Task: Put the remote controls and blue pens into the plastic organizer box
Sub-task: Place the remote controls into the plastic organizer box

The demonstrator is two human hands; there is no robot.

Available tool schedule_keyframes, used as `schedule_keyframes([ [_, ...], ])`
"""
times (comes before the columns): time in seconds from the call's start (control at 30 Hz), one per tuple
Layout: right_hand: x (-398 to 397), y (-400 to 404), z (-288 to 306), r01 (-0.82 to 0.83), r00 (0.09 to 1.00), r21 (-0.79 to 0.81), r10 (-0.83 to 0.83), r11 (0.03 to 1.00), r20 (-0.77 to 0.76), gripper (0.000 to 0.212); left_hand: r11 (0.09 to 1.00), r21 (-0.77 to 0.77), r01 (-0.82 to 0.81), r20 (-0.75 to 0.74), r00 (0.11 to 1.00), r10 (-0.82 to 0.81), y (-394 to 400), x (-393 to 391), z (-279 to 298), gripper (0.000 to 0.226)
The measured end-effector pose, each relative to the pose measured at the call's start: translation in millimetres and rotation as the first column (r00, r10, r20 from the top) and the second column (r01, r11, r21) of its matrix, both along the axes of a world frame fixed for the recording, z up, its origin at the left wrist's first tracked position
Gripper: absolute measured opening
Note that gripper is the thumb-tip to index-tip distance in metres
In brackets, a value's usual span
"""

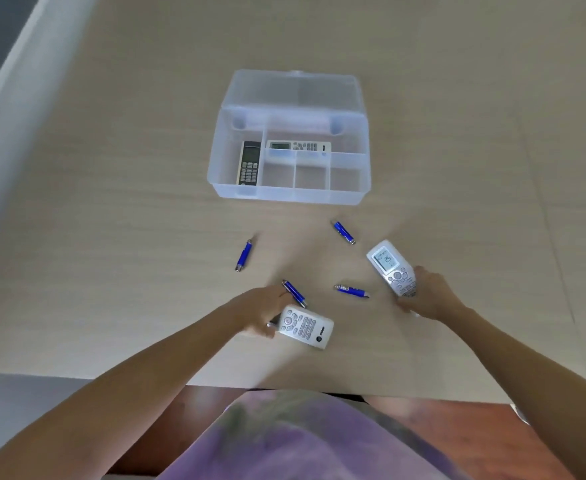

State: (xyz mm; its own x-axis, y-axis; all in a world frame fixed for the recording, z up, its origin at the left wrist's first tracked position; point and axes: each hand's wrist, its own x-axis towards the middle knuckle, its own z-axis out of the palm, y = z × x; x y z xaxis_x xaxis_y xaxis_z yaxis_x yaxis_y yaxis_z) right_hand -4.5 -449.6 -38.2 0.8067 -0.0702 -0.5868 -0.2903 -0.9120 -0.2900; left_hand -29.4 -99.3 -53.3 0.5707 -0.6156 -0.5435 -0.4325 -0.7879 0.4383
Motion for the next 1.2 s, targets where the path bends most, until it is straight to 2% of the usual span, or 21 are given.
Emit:
schedule_keyframes([
  [0.1,15,-6,24,0.06,0.998,0.099,-0.059,0.993,-0.013,0.039,0.984,-0.1,-0.147,-0.088,0.986,0.138,9,7,24,0.042],
  [0.17,30,-10,46,0.194,0.981,0.287,-0.195,0.938,-0.024,0.037,0.924,-0.213,-0.318,-0.095,0.948,0.304,18,22,47,0.04],
  [0.2,39,-11,59,0.261,0.963,0.409,-0.266,0.874,-0.045,0.039,0.868,-0.281,-0.41,-0.089,0.911,0.402,22,34,57,0.042],
  [0.27,62,-6,84,0.299,0.936,0.58,-0.351,0.758,-0.023,0.046,0.724,-0.405,-0.558,-0.05,0.804,0.592,25,66,72,0.047],
  [0.37,108,14,107,0.218,0.923,0.689,-0.375,0.691,0.084,0.037,0.497,-0.501,-0.709,0.017,0.566,0.825,24,119,72,0.056],
  [0.43,142,32,106,0.179,0.924,0.731,-0.367,0.658,0.105,0.032,0.365,-0.538,-0.76,0.013,0.425,0.905,24,150,62,0.057],
  [0.53,192,63,93,0.149,0.924,0.758,-0.362,0.635,0.122,0.03,0.259,-0.555,-0.791,0.02,0.298,0.954,25,183,50,0.053],
  [0.6,225,83,80,0.148,0.914,0.769,-0.382,0.622,0.134,0.025,0.244,-0.558,-0.793,0.039,0.269,0.962,26,195,43,0.054],
  [0.67,254,103,67,0.152,0.914,0.713,-0.371,0.685,0.161,0.023,0.262,-0.55,-0.793,0.07,0.268,0.961,29,201,34,0.057],
  [0.77,287,128,48,0.101,0.955,0.547,-0.235,0.831,0.181,0.03,0.311,-0.549,-0.776,0.113,0.3,0.947,31,204,24,0.06],
  [0.9,307,151,22,0.01,0.994,0.452,-0.057,0.892,0.09,0.033,0.353,-0.57,-0.742,0.153,0.327,0.933,28,201,20,0.058],
  [1.0,308,161,9,-0.138,0.986,0.229,0.112,0.964,0.124,0.034,0.357,-0.579,-0.733,0.162,0.325,0.932,28,199,17,0.057],
  [1.03,307,164,7,-0.189,0.976,0.17,0.166,0.967,0.143,0.035,0.354,-0.582,-0.732,0.167,0.319,0.933,28,200,16,0.057],
  [1.1,305,169,5,-0.278,0.956,0.195,0.251,0.94,0.152,0.034,0.356,-0.579,-0.733,0.174,0.315,0.933,26,201,16,0.056],
  [1.2,305,169,13,-0.328,0.945,0.218,0.321,0.919,0.067,0.027,0.351,-0.565,-0.747,0.166,0.314,0.935,26,204,18,0.057],
])
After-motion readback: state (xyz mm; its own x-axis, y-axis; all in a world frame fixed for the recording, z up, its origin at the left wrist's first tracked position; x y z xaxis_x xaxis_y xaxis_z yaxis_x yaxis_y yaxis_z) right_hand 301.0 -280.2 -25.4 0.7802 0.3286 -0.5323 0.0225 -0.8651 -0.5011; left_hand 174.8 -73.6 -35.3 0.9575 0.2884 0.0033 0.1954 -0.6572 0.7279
